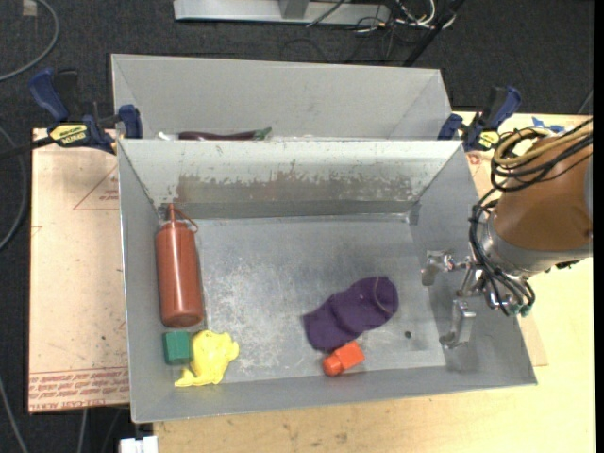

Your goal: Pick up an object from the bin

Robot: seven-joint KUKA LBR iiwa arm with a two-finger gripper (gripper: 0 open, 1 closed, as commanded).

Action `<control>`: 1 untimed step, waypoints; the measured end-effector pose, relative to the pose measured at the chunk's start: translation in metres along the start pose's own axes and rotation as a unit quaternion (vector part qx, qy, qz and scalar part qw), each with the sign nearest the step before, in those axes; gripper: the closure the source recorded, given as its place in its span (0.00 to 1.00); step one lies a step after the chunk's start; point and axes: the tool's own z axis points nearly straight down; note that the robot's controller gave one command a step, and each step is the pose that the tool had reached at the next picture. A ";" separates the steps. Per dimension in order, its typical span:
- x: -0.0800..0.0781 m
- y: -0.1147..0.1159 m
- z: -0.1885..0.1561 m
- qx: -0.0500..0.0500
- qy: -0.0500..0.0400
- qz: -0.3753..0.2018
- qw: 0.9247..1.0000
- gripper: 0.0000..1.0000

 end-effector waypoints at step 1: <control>-0.002 0.000 -0.004 0.001 -0.004 -0.002 1.000 0.00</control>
Offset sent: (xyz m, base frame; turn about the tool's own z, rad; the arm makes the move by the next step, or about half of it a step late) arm 0.0309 0.0511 -0.0587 -0.0090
